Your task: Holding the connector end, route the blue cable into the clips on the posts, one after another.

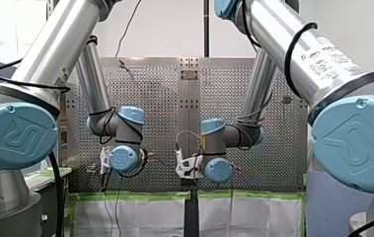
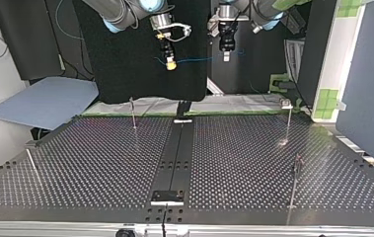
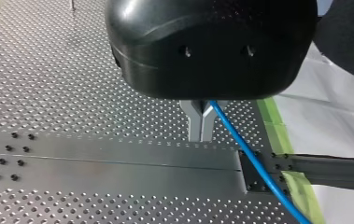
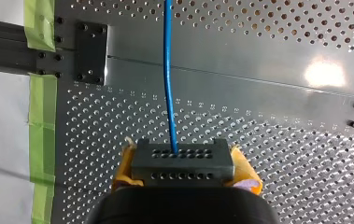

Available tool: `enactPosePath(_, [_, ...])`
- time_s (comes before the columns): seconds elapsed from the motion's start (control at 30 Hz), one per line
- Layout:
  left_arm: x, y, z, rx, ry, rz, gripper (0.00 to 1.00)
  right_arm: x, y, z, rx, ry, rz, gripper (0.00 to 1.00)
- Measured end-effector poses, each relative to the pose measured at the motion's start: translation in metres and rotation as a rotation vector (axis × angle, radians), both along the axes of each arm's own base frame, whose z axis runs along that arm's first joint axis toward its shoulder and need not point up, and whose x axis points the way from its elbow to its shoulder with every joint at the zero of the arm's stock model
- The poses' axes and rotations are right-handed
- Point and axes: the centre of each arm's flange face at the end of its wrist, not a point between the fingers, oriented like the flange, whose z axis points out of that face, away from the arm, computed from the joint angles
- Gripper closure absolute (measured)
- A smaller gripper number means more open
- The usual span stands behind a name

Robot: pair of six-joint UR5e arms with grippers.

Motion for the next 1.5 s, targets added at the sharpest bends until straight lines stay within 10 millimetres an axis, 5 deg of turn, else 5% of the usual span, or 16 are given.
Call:
enactPosePath(0.23, [-0.001,0.000,0.000,-0.006,0.001,0.007,0.99,0.000,-0.003,0.003,-0.001,-0.006,-0.009,1.00])
enactPosePath(0.73, [0.006,0.002,0.039,-0.160,-0.043,0.039,0.99,-0.004,-0.083,0.084,-0.011,-0.178,-0.122,1.00])
enactPosePath(1.27, [0.012,0.013,0.081,-0.278,-0.045,0.036,0.99,0.038,-0.098,0.208,-0.083,-0.301,0.036,1.00])
enactPosePath(1.5, [0.035,0.019,0.110,-0.304,-0.078,0.049,0.99,0.050,-0.096,0.266,-0.118,-0.348,0.110,1.00])
